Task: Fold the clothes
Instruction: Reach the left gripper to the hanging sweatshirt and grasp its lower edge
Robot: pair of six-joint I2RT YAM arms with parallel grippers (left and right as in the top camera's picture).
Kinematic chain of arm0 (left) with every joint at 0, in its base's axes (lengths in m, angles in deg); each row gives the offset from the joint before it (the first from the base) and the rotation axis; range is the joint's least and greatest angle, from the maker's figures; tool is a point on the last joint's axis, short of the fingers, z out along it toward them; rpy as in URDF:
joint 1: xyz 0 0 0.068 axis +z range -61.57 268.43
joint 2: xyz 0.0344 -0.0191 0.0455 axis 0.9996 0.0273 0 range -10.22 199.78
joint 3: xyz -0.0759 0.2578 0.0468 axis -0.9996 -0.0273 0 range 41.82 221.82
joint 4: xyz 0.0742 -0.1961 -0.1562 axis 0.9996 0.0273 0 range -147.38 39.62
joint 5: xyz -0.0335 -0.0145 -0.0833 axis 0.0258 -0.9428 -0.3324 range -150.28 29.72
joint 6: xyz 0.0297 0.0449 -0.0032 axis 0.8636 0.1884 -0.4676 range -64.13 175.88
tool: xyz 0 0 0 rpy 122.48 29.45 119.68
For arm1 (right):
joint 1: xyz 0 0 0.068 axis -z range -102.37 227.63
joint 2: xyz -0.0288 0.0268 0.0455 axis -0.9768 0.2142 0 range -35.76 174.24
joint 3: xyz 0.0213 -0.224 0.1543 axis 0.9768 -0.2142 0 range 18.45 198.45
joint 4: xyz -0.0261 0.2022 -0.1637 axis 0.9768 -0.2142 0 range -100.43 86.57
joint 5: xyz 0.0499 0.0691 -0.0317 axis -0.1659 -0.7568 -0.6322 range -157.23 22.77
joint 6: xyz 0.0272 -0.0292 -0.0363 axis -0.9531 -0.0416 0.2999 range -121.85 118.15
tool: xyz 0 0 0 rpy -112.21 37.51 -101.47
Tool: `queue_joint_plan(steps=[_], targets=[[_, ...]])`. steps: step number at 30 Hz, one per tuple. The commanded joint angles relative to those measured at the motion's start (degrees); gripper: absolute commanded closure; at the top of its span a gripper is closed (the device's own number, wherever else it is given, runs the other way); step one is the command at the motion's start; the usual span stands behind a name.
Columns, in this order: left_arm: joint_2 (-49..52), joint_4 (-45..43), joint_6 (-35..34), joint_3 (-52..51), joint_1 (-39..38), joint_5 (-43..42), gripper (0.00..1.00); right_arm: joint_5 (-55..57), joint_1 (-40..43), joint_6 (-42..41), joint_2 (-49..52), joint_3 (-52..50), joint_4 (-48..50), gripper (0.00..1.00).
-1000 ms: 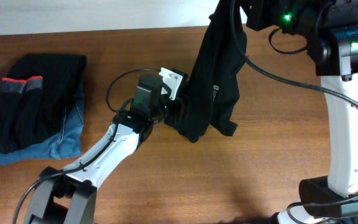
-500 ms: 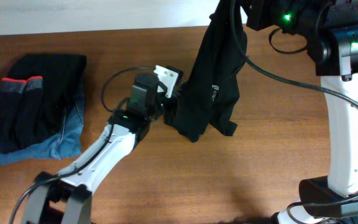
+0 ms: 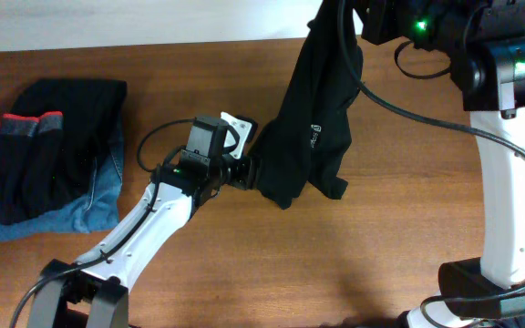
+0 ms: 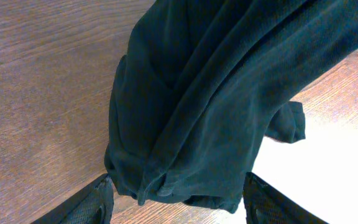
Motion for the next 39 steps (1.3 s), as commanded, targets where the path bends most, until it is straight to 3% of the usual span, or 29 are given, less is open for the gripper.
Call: queue_joint_plan(steps=[1, 14, 27, 32, 37, 39], targets=[[-0.44, -0.33, 0.09, 0.5, 0.0, 0.35, 0.34, 0.11, 0.11, 0.07, -0.63, 0.35, 0.57, 0.96], [5.51, -7.98, 0.09, 0.5, -0.04, 0.0, 0.33, 0.13, 0.11, 0.07, -0.63, 0.35, 0.59, 0.96], [6.67, -9.07, 0.09, 0.5, -0.85, -2.27, 0.66, 0.13, 0.11, 0.09, -0.63, 0.35, 0.61, 0.96], [6.67, -9.18, 0.09, 0.5, -0.92, -2.27, 0.71, 0.13, 0.11, 0.09, -0.63, 0.35, 0.61, 0.96], [6.67, -9.2, 0.09, 0.5, -0.92, -2.27, 0.97, 0.13, 0.11, 0.09, -0.63, 0.35, 0.61, 0.96], [6.67, -9.2, 0.09, 0.5, -0.92, -2.27, 1.0, 0.13, 0.11, 0.09, -0.63, 0.35, 0.61, 0.96]])
